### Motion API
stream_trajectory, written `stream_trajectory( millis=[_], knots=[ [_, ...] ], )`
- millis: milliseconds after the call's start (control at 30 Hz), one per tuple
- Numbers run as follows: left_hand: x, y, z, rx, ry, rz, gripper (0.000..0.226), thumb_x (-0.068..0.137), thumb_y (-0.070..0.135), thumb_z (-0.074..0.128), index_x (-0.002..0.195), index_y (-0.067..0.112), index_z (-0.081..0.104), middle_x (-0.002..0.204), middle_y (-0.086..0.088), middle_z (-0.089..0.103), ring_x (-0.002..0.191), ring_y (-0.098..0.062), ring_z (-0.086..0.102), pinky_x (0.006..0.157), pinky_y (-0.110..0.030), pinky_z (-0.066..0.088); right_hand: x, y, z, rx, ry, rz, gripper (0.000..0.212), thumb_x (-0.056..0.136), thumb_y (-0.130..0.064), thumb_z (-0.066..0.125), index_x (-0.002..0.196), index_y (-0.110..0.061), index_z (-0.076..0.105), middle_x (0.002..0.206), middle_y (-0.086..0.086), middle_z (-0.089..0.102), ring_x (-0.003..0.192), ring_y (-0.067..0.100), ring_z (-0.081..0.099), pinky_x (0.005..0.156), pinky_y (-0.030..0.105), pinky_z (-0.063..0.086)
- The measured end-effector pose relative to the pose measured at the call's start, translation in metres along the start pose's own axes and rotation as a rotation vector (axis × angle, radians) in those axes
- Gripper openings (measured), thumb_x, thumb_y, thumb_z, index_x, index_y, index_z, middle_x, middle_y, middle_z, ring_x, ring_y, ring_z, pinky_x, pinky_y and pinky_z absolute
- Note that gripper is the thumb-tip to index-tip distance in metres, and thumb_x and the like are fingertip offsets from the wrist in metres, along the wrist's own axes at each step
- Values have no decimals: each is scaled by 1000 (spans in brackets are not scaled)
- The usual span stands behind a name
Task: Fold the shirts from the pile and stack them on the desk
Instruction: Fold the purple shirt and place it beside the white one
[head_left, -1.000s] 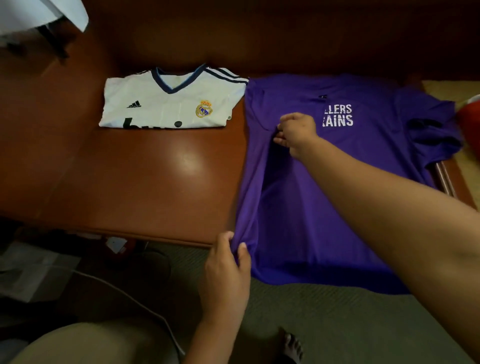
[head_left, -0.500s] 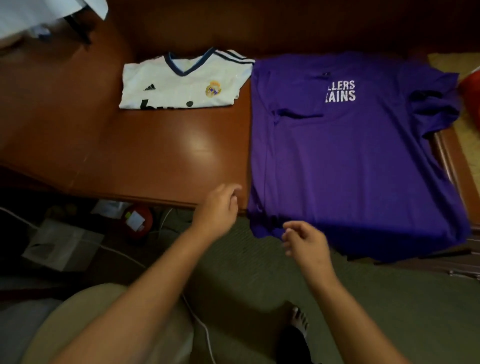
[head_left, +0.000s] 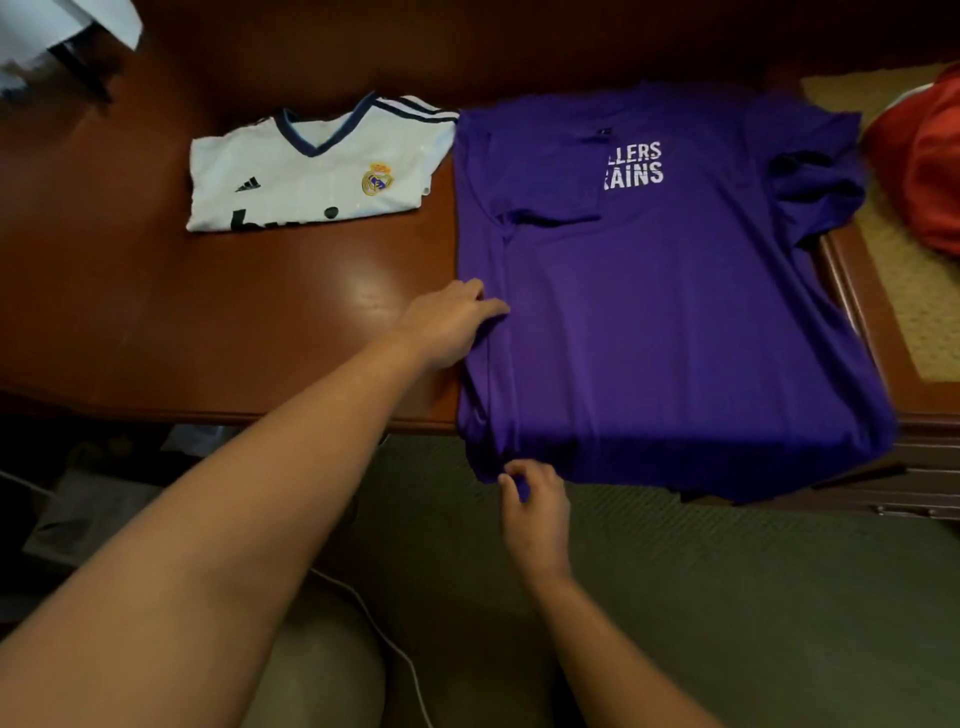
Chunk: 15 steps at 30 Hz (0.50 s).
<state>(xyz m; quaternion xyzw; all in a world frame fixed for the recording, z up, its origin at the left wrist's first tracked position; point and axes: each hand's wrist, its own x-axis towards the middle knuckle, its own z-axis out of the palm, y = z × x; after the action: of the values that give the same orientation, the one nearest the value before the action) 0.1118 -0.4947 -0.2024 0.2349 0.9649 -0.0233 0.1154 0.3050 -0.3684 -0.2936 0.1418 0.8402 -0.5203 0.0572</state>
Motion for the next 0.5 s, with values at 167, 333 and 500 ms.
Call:
stream_trajectory(
  millis=[167,333,500],
  knots=[
    [5,-1,-5,18,101,-5,22,98,18,44,114,15,59,107,-10,51,102,-30,52,70,-40,46,-24,-8,-16,196,-56,96,20,97,-8,50,89,-26,47,84,-10,55,77,-9,54,63,9,37],
    [8,7,-21,-31,246,-2,22,98,22,42,111,15,59,105,-9,56,99,-30,56,69,-41,47,-41,-25,-28,316,109,66,16,99,-7,45,99,-21,51,92,-12,57,86,-13,52,71,3,37],
    [17,23,-24,-114,268,-61,27,99,24,41,122,21,56,119,-5,62,108,-30,58,76,-38,44,-37,-17,-36,341,235,129,19,100,-9,44,108,-22,53,97,-13,58,88,-7,55,73,12,39]
  ],
)
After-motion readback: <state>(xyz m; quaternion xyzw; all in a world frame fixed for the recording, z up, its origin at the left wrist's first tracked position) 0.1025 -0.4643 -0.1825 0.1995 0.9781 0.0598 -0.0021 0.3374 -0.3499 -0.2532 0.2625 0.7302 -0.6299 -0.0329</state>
